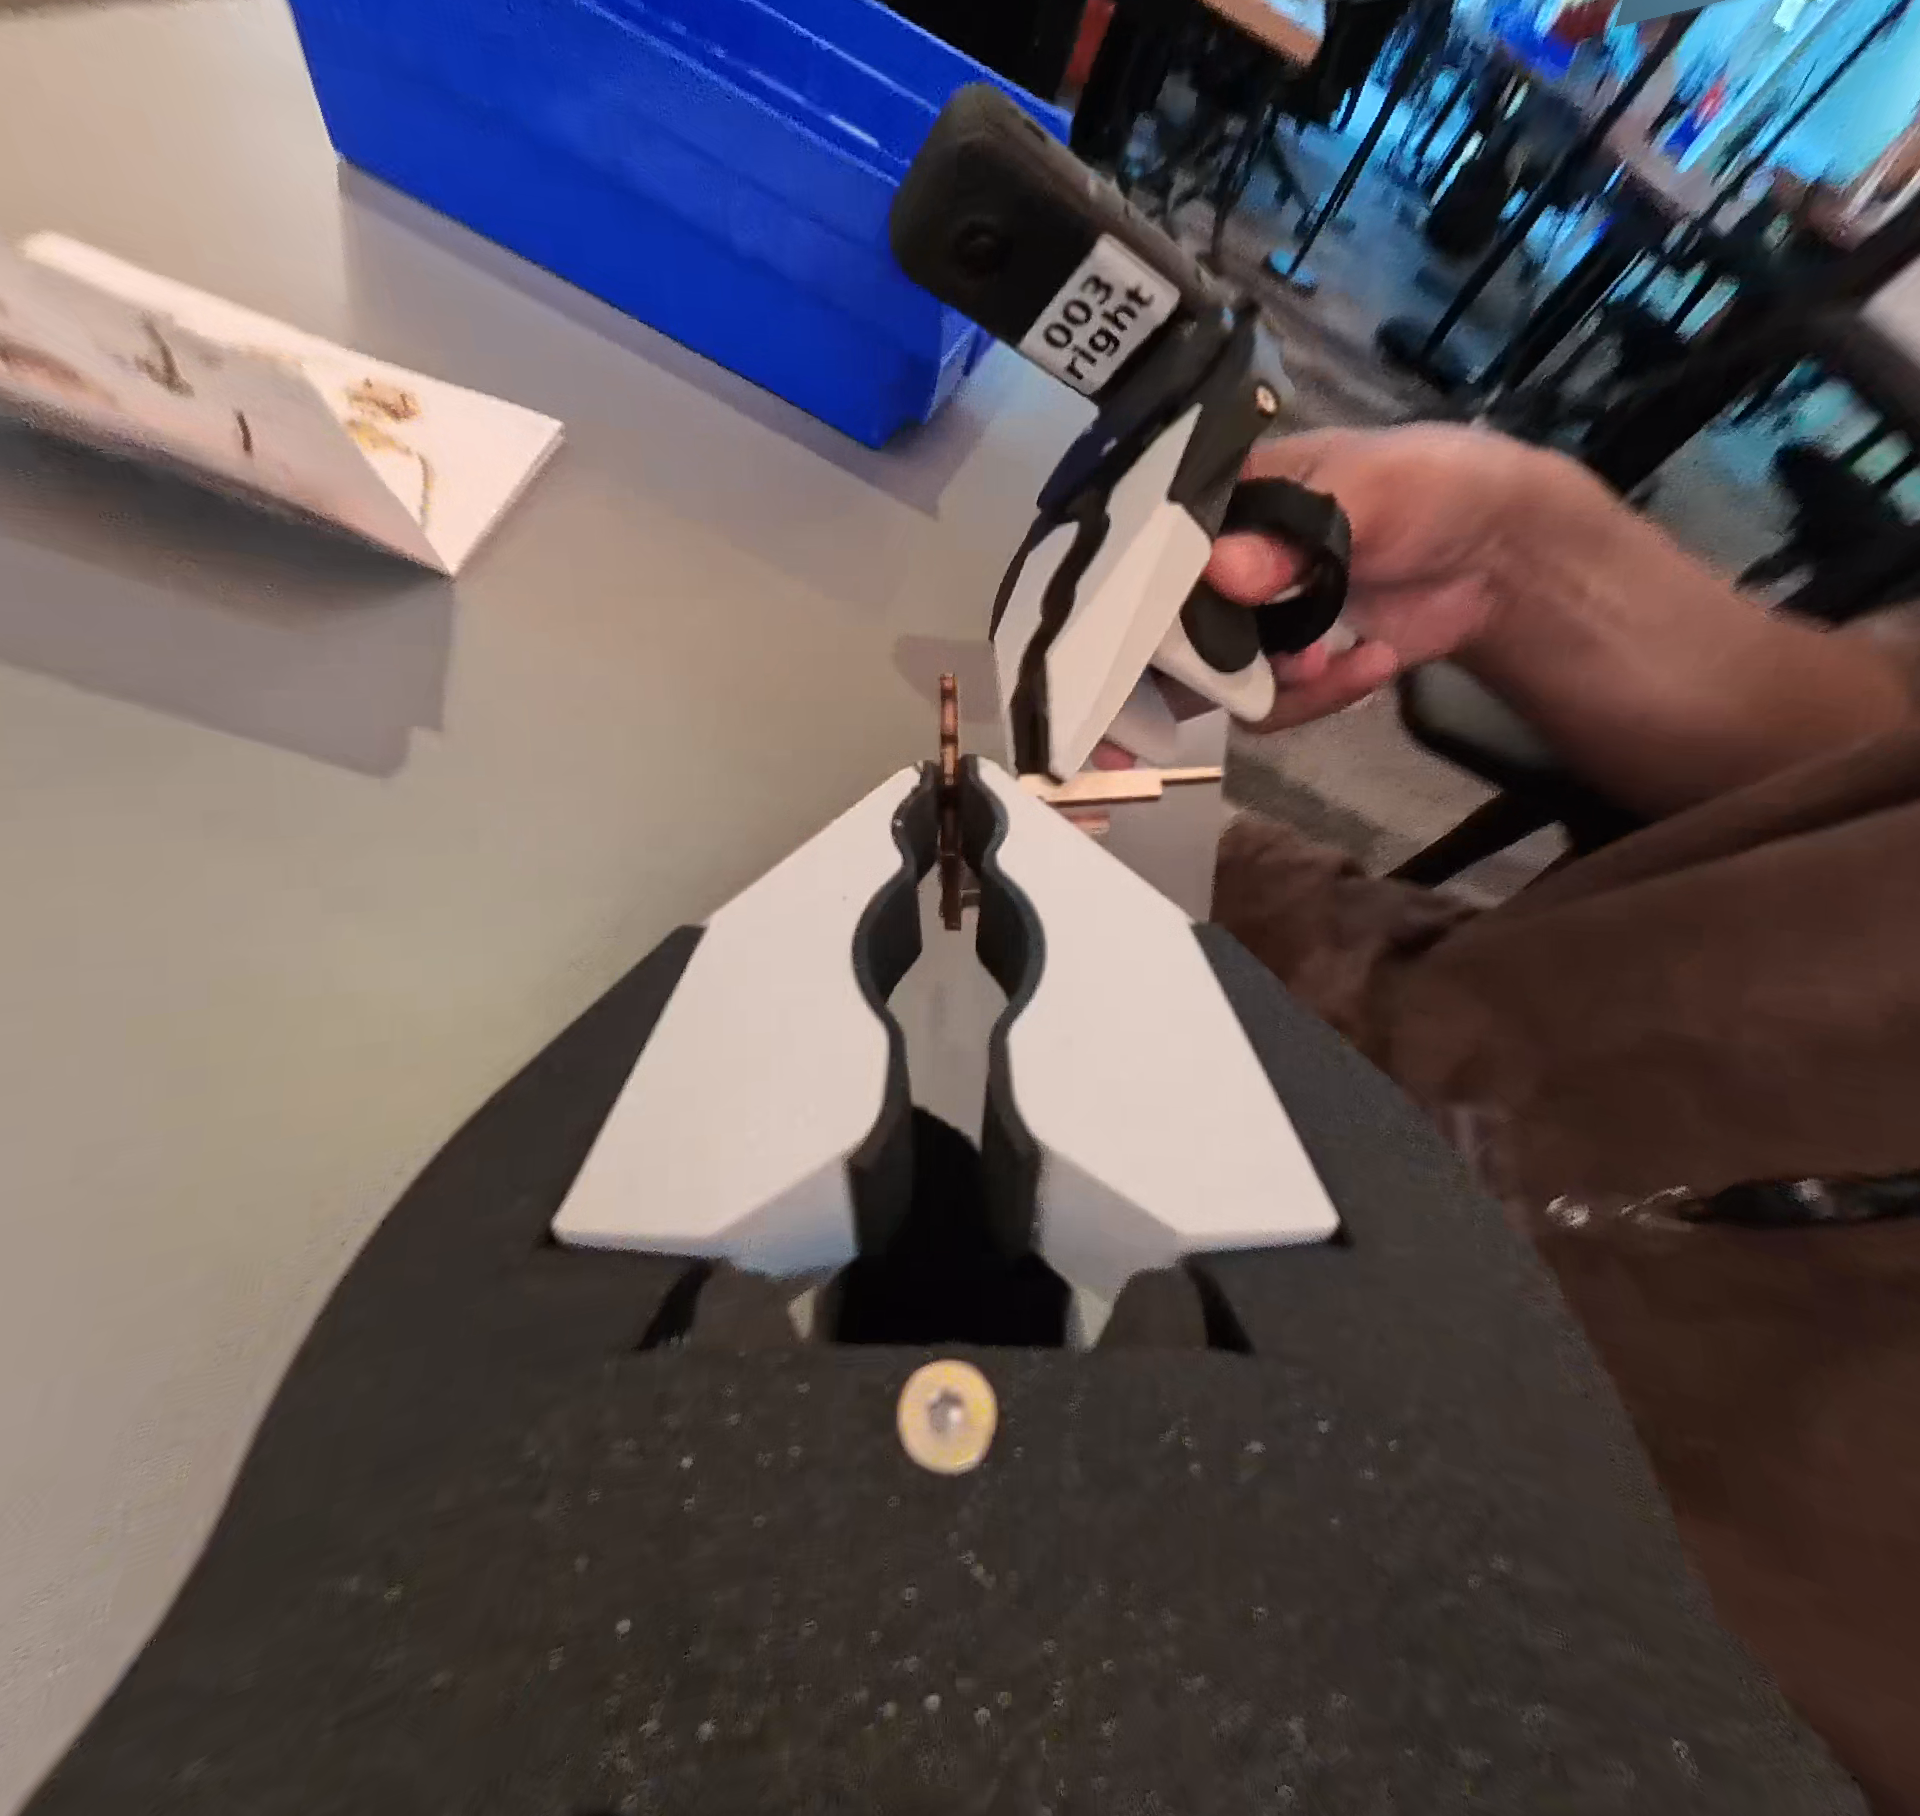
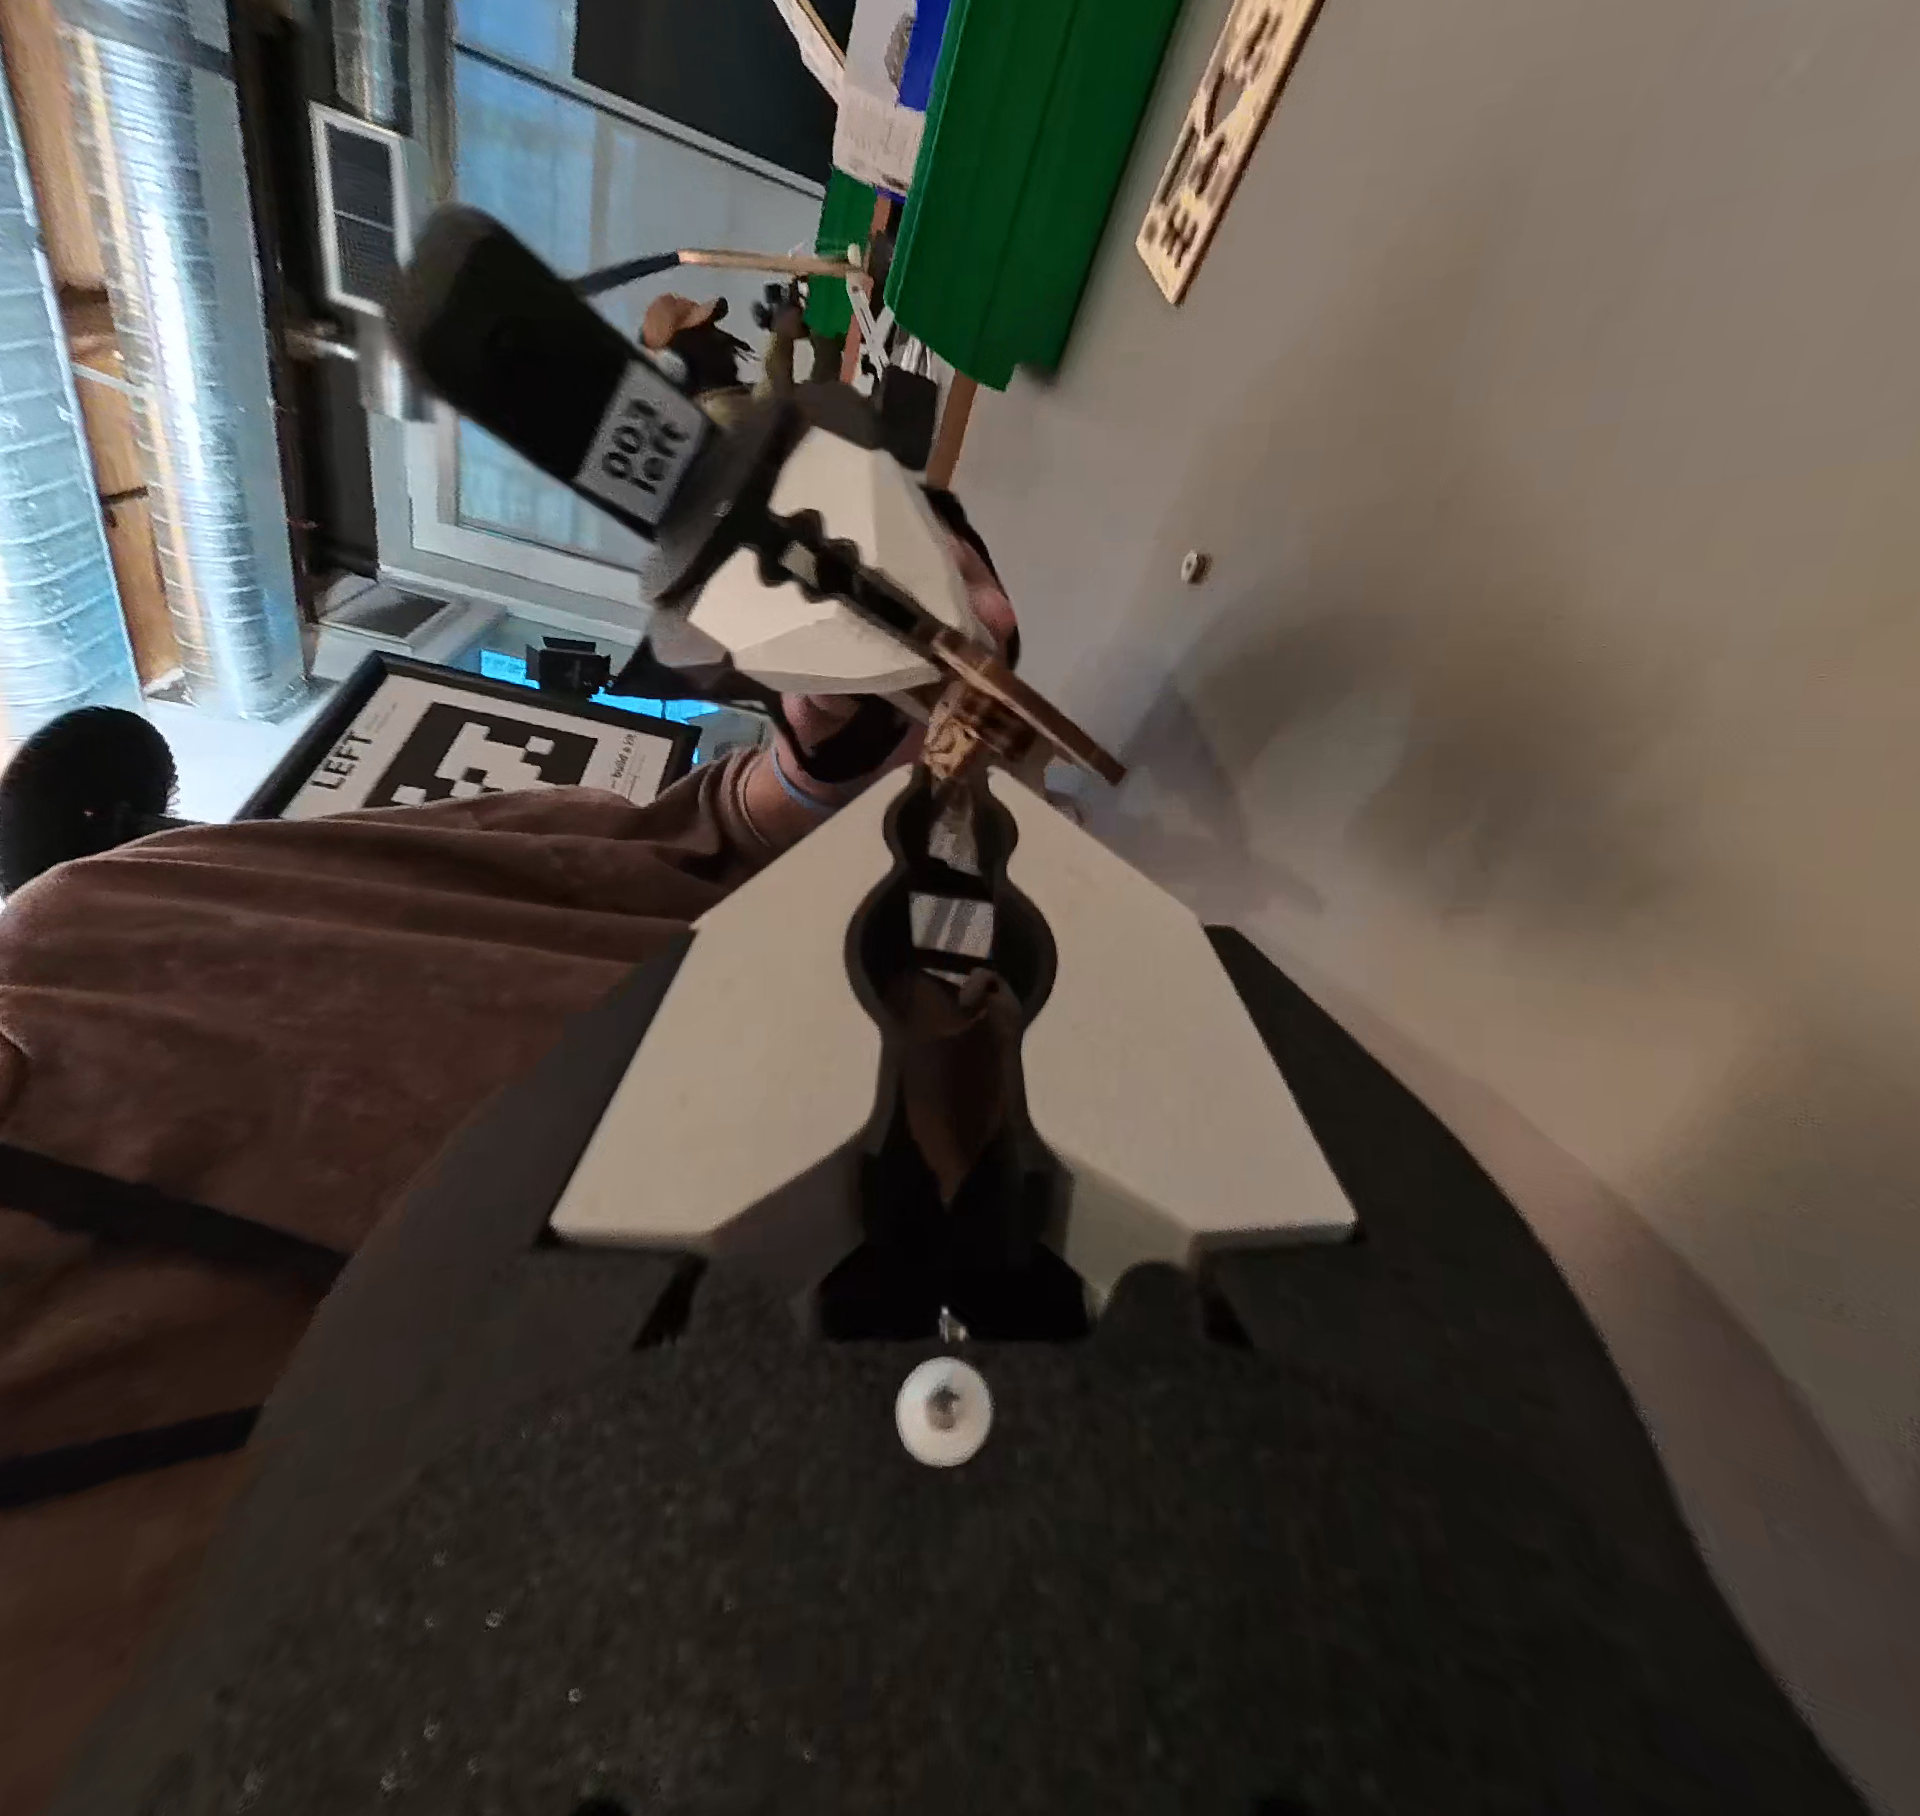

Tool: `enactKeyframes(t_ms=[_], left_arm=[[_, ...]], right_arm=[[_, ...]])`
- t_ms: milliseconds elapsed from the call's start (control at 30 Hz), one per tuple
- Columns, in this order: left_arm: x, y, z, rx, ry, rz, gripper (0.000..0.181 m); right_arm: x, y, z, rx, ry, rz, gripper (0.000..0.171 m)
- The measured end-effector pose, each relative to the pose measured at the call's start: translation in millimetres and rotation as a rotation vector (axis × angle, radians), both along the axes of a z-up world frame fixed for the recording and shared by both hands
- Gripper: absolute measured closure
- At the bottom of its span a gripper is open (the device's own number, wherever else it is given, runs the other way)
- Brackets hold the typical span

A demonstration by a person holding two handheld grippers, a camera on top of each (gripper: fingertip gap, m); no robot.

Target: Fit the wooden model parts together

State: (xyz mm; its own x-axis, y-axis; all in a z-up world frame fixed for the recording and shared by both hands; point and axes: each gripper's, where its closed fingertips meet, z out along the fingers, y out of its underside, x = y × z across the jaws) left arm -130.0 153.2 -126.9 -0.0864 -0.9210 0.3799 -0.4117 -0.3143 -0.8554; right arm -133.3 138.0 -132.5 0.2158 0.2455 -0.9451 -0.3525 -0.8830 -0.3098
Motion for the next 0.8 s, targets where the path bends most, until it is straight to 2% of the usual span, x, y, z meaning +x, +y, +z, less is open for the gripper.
enactKeyframes(t_ms=[100,167,267,333,400,467,533,600,667,800], left_arm=[[1.1,4.6,-3.4,-0.161,-0.01,0.027,0.18],[1.8,6.2,-4.7,-0.241,-0.018,0.037,0.18],[2.5,8.1,1.1,-0.393,-0.055,0.047,0.18],[1.7,12.9,6.5,-0.521,-0.083,0.068,0.18],[-0.3,19.1,13.1,-0.671,-0.121,0.092,0.18],[-2.1,22.0,17.8,-0.788,-0.156,0.093,0.18],[-4.1,22.7,20.5,-0.875,-0.177,0.086,0.18],[-6.1,20.9,20.6,-0.921,-0.175,0.064,0.18],[-8.1,19.5,20.4,-0.975,-0.164,0.043,0.18],[-12.2,21.4,15.2,-1.042,-0.126,0.056,0.18]], right_arm=[[6.3,6.1,12.9,0.031,0.051,-0.031,0.158],[10.2,8.2,16.9,0.056,0.034,-0.041,0.151],[18.7,9.2,31.0,0.176,-0.003,-0.064,0.15],[22.4,6.3,32.5,0.319,-0.14,-0.059,0.151],[26.3,10.2,23.9,0.457,-0.337,-0.089,0.146],[26.4,16.9,21.1,0.6,-0.455,-0.124,0.141],[18.5,17.5,23.4,0.584,-0.391,-0.122,0.141],[10.0,13.4,24.8,0.45,-0.236,-0.055,0.143],[8.4,10.8,27.6,0.433,-0.219,-0.022,0.146],[9.1,8.0,14.9,0.794,-0.63,0.026,0.129]])
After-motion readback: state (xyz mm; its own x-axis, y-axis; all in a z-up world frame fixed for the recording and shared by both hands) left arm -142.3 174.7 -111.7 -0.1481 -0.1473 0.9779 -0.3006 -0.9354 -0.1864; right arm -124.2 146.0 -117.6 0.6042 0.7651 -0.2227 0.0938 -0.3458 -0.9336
